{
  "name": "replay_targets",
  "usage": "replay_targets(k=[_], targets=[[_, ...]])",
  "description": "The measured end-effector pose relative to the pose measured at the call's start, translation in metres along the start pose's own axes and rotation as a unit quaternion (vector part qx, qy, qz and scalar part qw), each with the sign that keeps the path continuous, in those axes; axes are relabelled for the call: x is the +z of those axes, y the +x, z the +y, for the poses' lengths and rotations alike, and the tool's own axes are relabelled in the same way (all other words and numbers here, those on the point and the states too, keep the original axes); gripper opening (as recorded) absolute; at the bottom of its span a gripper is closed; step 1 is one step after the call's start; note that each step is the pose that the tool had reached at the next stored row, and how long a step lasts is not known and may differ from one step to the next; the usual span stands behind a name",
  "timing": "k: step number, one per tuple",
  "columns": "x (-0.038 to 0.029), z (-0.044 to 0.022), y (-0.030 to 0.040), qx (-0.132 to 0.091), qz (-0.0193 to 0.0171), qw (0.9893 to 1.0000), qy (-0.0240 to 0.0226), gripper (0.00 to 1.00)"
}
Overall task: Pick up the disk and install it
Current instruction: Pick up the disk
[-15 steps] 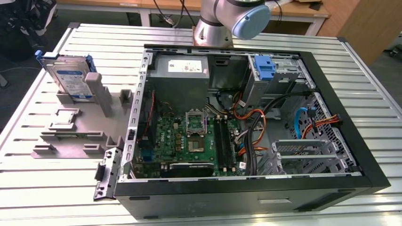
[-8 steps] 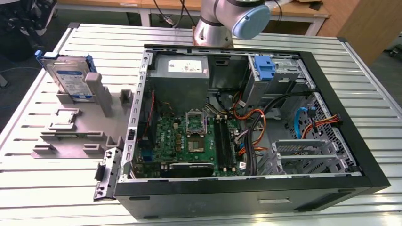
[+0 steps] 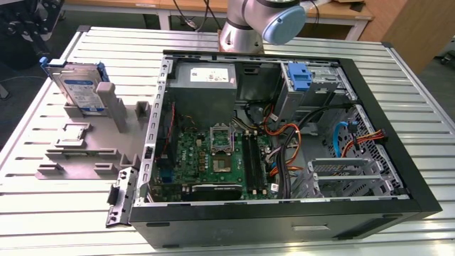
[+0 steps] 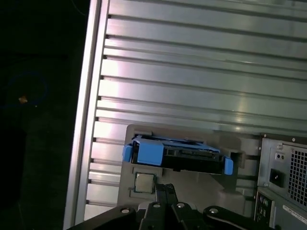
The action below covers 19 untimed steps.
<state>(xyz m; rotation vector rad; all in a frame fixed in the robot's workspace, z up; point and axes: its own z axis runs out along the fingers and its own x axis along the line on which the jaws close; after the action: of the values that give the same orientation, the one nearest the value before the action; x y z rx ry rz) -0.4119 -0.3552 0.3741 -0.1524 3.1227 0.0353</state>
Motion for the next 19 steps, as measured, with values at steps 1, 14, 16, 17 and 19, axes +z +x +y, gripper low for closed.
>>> replay_targets(k=[1, 14, 16, 17, 19], targets=[[0.0001, -0.0001, 0.0, -0.002, 0.0001, 1.0, 0.0008, 0.1], [0.0001, 0.0, 0.0, -0.068, 0.0016, 0.9977, 0.0009, 0.1], [0.0002, 0.0, 0.0, -0.078, 0.0018, 0.9969, 0.0007, 0.1], [0.0002, 0.0, 0.0, -0.084, 0.0019, 0.9965, 0.0006, 0.1], [0.0002, 0.0, 0.0, -0.094, 0.0021, 0.9955, 0.0004, 0.1]])
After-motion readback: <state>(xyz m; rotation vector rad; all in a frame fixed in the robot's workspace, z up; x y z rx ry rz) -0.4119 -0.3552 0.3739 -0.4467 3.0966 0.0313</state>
